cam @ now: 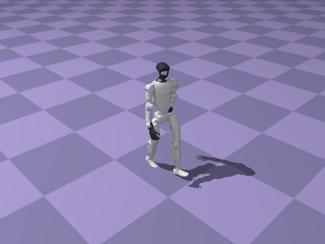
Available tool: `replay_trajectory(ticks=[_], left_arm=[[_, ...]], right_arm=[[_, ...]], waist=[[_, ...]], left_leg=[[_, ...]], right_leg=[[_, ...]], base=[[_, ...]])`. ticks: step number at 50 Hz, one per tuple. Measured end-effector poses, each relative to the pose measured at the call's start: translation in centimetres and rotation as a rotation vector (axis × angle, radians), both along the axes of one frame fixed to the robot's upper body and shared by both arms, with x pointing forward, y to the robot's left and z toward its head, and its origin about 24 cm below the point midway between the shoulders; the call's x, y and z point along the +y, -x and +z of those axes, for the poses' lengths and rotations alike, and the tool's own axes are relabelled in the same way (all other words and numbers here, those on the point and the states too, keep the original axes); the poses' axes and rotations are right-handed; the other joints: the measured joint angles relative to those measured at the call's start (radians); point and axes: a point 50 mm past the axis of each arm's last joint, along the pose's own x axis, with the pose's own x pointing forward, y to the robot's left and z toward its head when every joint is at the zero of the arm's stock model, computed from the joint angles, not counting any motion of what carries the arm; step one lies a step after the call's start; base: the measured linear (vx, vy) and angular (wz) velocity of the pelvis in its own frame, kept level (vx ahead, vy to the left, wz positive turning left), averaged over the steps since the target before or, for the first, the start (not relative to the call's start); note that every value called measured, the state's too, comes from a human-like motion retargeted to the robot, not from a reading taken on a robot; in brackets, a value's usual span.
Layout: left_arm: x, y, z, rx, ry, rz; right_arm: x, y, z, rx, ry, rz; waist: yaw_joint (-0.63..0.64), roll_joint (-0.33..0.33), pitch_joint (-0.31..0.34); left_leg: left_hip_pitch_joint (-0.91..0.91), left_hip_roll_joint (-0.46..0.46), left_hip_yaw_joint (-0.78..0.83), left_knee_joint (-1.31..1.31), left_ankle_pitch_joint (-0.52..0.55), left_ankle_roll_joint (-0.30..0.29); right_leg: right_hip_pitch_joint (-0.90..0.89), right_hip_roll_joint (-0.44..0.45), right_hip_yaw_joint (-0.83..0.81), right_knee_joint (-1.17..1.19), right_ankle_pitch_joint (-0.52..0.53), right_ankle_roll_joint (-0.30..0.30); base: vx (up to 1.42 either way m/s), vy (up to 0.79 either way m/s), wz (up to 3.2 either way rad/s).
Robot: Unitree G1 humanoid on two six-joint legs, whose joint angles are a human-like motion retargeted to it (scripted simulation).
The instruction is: Walk run
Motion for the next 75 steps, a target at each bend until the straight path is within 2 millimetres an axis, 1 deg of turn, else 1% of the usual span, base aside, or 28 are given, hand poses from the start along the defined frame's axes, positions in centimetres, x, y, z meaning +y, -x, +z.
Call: replay_trajectory(ticks=[2, 5, 8, 11, 12, 15, 18, 20, 22, 25, 29, 33, 35, 37, 38, 41, 45, 47, 48, 50, 53, 55, 59, 64, 67, 70, 73, 75], left_arm=[[0.2, -0.2, 0.0, -0.002, -0.006, 0.021], [0.9, -1.5, -0.4, -0.03, -0.027, 0.046], [2.0, -4.8, -1.2, -0.127, -0.066, 0.036], [2.9, -8.9, -1.9, -0.248, -0.086, 0.015], [3.1, -10.4, -2.0, -0.285, -0.087, 0.01], [3.4, -14.7, -2.2, -0.398, -0.085, -0.01], [3.5, -19.0, -2.0, -0.548, -0.099, -0.046], [3.6, -21.6, -1.5, -0.653, -0.105, -0.064], [3.7, -24.0, -1.0, -0.745, -0.103, -0.088], [4.0, -26.7, 0.0, -0.846, -0.104, -0.131], [4.4, -27.9, 0.5, -0.891, -0.119, -0.159], [4.2, -27.2, 0.2, -0.872, -0.103, -0.153], [4.2, -26.2, -0.1, -0.835, -0.091, -0.16], [4.3, -25.2, -0.4, -0.785, -0.083, -0.166], [4.3, -24.4, -0.7, -0.758, -0.083, -0.17], [4.0, -21.7, -1.3, -0.681, -0.089, -0.159], [3.2, -17.4, -2.1, -0.565, -0.083, -0.089], [3.0, -15.3, -2.2, -0.505, -0.082, -0.064], [3.1, -14.4, -2.2, -0.475, -0.084, -0.06], [3.2, -12.8, -2.1, -0.414, -0.089, -0.071], [3.1, -11.0, -2.1, -0.333, -0.082, -0.106], [2.6, -9.8, -2.0, -0.29, -0.064, -0.125], [1.6, -7.6, -1.9, -0.232, -0.028, -0.154], [0.3, -5.3, -1.6, -0.16, 0.018, -0.123], [-0.4, -3.8, -1.3, -0.115, 0.034, -0.066], [-0.8, -2.5, -0.9, -0.07, 0.045, -0.025], [-0.8, -1.9, -0.7, -0.027, 0.05, -0.024], [-0.6, -1.7, -0.6, -0.008, 0.048, -0.039]], right_arm=[[0.4, 2.6, -1.0, 0.098, 0.013, -0.012], [1.5, 7.3, -2.3, 0.259, 0.016, -0.046], [2.1, 11.5, -2.8, 0.386, 0.013, -0.062], [2.2, 14.7, -2.9, 0.493, 0.063, -0.032], [2.3, 15.7, -2.9, 0.522, 0.084, -0.014], [2.6, 18.5, -2.8, 0.585, 0.117, 0.034], [2.7, 21.0, -2.4, 0.648, 0.117, 0.055], [2.6, 22.3, -2.2, 0.682, 0.127, 0.063], [2.5, 23.2, -2.0, 0.708, 0.137, 0.053], [2.5, 24.0, -1.8, 0.742, 0.13, 0.004], [2.6, 24.5, -1.7, 0.761, 0.102, -0.07], [2.4, 24.6, -1.6, 0.75, 0.101, -0.114], [2.2, 25.0, -1.5, 0.76, 0.11, -0.117], [1.7, 24.9, -1.5, 0.78, 0.121, -0.115], [1.5, 25.0, -1.4, 0.788, 0.127, -0.117], [1.1, 24.7, -1.4, 0.794, 0.135, -0.133], [0.4, 22.3, -1.9, 0.748, 0.128, -0.156], [0.1, 20.2, -2.3, 0.681, 0.119, -0.149], [0.1, 19.0, -2.4, 0.642, 0.112, -0.139], [0.2, 16.3, -2.7, 0.562, 0.096, -0.111], [0.2, 11.5, -2.7, 0.438, 0.081, -0.049], [0.2, 8.4, -2.4, 0.347, 0.076, -0.005], [0.2, 2.8, -1.2, 0.147, 0.063, 0.055], [0.1, -2.1, 0.8, -0.059, 0.055, 0.098], [0.1, -3.4, 1.5, -0.124, 0.055, 0.114], [0.3, -3.2, 1.5, -0.127, 0.058, 0.125], [0.5, -1.4, 0.6, -0.067, 0.063, 0.122], [0.7, 0.9, -0.4, 0.009, 0.067, 0.116]], waist=[[-0.005, -0.009, -0.025], [-0.017, -0.021, -0.037], [-0.032, 0.014, -0.011], [-0.028, 0.047, -0.002], [-0.028, 0.057, 0.0], [-0.033, 0.091, 0.015], [-0.078, 0.115, 0.033], [-0.107, 0.115, 0.043], [-0.133, 0.103, 0.056], [-0.155, 0.078, 0.087], [-0.188, 0.069, 0.128], [-0.2, 0.083, 0.138], [-0.216, 0.093, 0.136], [-0.225, 0.102, 0.11], [-0.239, 0.108, 0.102], [-0.231, 0.129, 0.073], [-0.242, 0.127, 0.052], [-0.242, 0.105, 0.041], [-0.246, 0.098, 0.036], [-0.268, 0.085, 0.033], [-0.256, 0.071, 0.04], [-0.213, 0.06, 0.042], [-0.154, 0.048, 0.052], [-0.098, 0.049, 0.075], [-0.063, 0.036, 0.077], [-0.063, 0.024, 0.073], [-0.044, 0.019, 0.069], [-0.012, 0.01, 0.059]], left_leg=[[0.015, -0.01, -0.005, 0.011, 0.01, -0.006], [0.028, -0.039, -0.071, 0.05, -0.035, 0.019], [0.101, -0.01, -0.081, 0.047, -0.083, 0.034], [0.134, 0.015, -0.111, 0.061, -0.138, 0.023], [0.145, 0.021, -0.114, 0.065, -0.154, 0.02], [0.203, 0.041, -0.088, 0.053, -0.182, 0.015], [0.255, 0.034, -0.127, 0.046, -0.204, 0.006], [0.289, 0.02, -0.131, 0.044, -0.221, 0.001], [0.329, -0.009, -0.135, 0.039, -0.237, -0.002], [0.404, -0.047, -0.135, 0.028, -0.262, -0.012], [0.508, -0.054, -0.136, 0.02, -0.293, -0.041], [0.553, -0.04, -0.134, 0.043, -0.318, -0.076], [0.578, -0.03, -0.137, 0.051, -0.308, -0.1], [0.575, -0.027, -0.133, 0.079, -0.275, -0.135], [0.58, -0.023, -0.149, 0.095, -0.245, -0.157], [0.581, 0.009, -0.154, 0.16, -0.086, -0.244], [0.528, 0.046, -0.141, 0.368, 0.226, -0.341], [0.46, 0.045, -0.127, 0.535, 0.333, -0.333], [0.419, 0.053, -0.123, 0.618, 0.383, -0.303], [0.335, 0.053, -0.151, 0.74, 0.366, -0.265], [0.231, 0.131, -0.072, 0.823, 0.202, -0.169], [0.156, 0.123, -0.059, 0.806, 0.124, -0.152], [0.036, 0.093, -0.085, 0.636, 0.003, -0.117], [-0.031, 0.099, -0.057, 0.298, -0.021, -0.042], [-0.052, 0.063, -0.055, 0.103, -0.069, -0.039], [-0.052, 0.036, -0.035, -0.035, -0.114, -0.055], [-0.034, 0.038, -0.013, -0.004, -0.09, -0.017], [-0.016, 0.051, 0.041, 0.009, -0.042, -0.007]], right_leg=[[0.004, -0.022, -0.024, 0.033, 0.081, 0.052], [-0.005, -0.032, -0.011, 0.125, 0.293, 0.16], [-0.061, 0.052, 0.026, 0.317, 0.484, 0.267], [-0.17, 0.111, 0.026, 0.525, 0.583, 0.334], [-0.205, 0.112, 0.017, 0.572, 0.566, 0.335], [-0.303, 0.062, -0.045, 0.638, 0.374, 0.255], [-0.377, 0.055, -0.026, 0.578, 0.229, 0.224], [-0.411, 0.017, -0.016, 0.48, 0.167, 0.225], [-0.429, -0.02, 0.018, 0.347, 0.17, 0.251], [-0.446, -0.082, 0.037, 0.163, 0.16, 0.25], [-0.467, -0.115, 0.027, -0.041, 0.118, 0.227], [-0.483, -0.125, -0.057, -0.158, 0.092, 0.232], [-0.47, -0.112, -0.056, -0.136, 0.122, 0.166], [-0.474, -0.111, -0.095, -0.115, 0.161, 0.151], [-0.465, -0.114, -0.11, -0.116, 0.203, 0.163], [-0.43, -0.075, -0.003, -0.121, 0.268, 0.147], [-0.375, -0.075, -0.011, -0.104, 0.222, 0.07], [-0.338, -0.088, -0.033, -0.098, 0.187, 0.039], [-0.319, -0.085, -0.01, -0.096, 0.167, 0.025], [-0.294, -0.088, -0.028, -0.082, 0.133, 0.003], [-0.256, -0.069, -0.03, -0.074, 0.099, -0.025], [-0.235, -0.055, 0.006, -0.071, 0.082, -0.039], [-0.189, -0.03, 0.038, -0.067, 0.045, -0.061], [-0.128, 0.011, 0.049, -0.067, -0.005, -0.091], [-0.093, 0.015, 0.058, -0.064, -0.029, -0.098], [-0.064, 0.011, 0.044, -0.051, -0.056, -0.098], [-0.035, 0.016, 0.034, -0.026, -0.065, -0.093], [-0.016, 0.015, 0.041, -0.005, -0.044, -0.081]], base=[[0.92, 0.02, -0.19], [0.81, 0.0, 0.02], [0.65, -0.02, 0.33], [0.67, -0.03, 0.04], [0.63, 0.01, -0.15], [0.54, 0.06, 0.08], [0.59, 0.0, 0.75], [0.5, -0.01, 0.57], [0.52, -0.04, 0.39], [0.55, -0.08, 0.25], [0.61, -0.16, 0.31], [0.64, -0.21, 0.17], [0.68, -0.25, 0.41], [0.78, -0.29, 0.51], [0.83, -0.32, 0.6], [0.78, -0.34, 0.14], [0.75, -0.32, 0.07], [0.77, -0.35, 0.05], [0.72, -0.37, 0.25], [0.51, -0.29, 0.52], [0.47, -0.24, -0.06], [0.53, -0.16, -0.86], [0.51, -0.12, -0.54], [0.55, -0.09, -0.3], [0.5, -0.05, -0.44], [0.65, -0.03, -0.06], [0.65, 0.0, -0.24], [0.7, 0.02, -0.6]])
